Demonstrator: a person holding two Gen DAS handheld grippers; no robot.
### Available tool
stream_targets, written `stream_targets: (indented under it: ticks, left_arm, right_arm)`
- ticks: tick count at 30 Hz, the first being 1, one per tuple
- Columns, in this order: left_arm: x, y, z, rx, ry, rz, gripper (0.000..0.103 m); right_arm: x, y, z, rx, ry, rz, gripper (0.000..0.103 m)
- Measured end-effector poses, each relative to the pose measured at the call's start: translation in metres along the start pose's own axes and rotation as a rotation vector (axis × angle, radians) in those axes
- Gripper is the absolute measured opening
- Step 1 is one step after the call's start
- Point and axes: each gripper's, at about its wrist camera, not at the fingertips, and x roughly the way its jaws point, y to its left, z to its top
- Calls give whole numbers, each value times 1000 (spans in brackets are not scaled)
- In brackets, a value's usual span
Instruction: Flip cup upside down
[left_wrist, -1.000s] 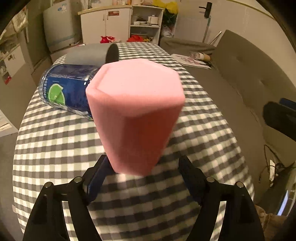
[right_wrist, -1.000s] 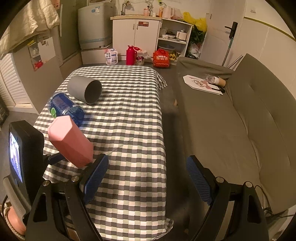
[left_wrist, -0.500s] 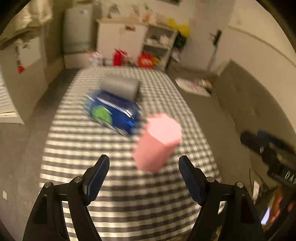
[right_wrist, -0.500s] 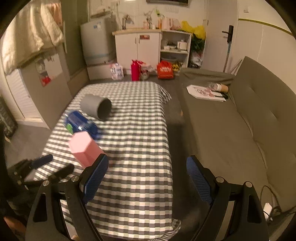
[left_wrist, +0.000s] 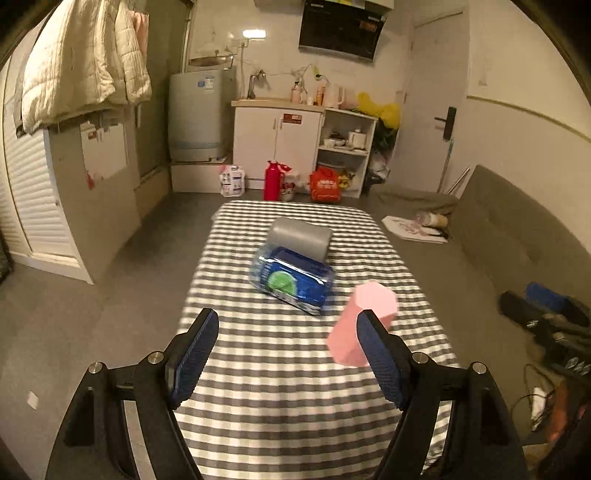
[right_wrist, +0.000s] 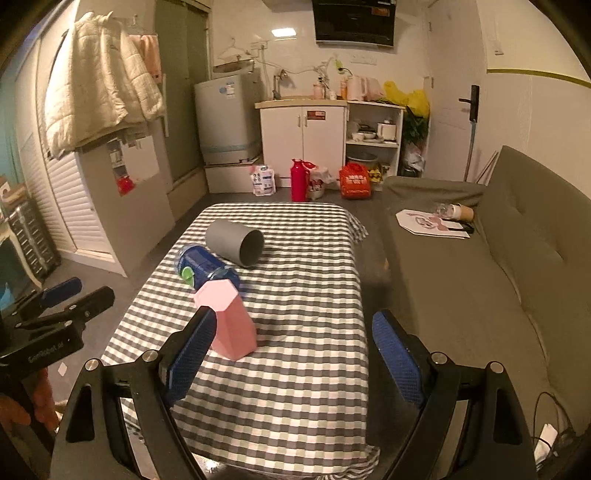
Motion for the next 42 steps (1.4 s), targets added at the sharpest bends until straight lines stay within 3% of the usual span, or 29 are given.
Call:
stream_targets:
  ticks: [12,15,18,21,42]
  left_arm:
    - [17,-2,-14,14,-31,40,80]
    - [18,-4,-16,31,-17,59,92]
    - [19,-4,-14,29,-8,60,92]
    - [19,0,-12,12,-8,75,98]
    - [19,14,-7,-47,0,77,102]
  right_arm:
    - [30,30,-12,-68,28,-17,87]
    - [33,32,-11,-74,34,-36,95]
    - [32,27,-9,-52,25,-59,103]
    - [35,20,-9,-20,41,-64,103]
    - [38,22,-7,-16,41,-72,103]
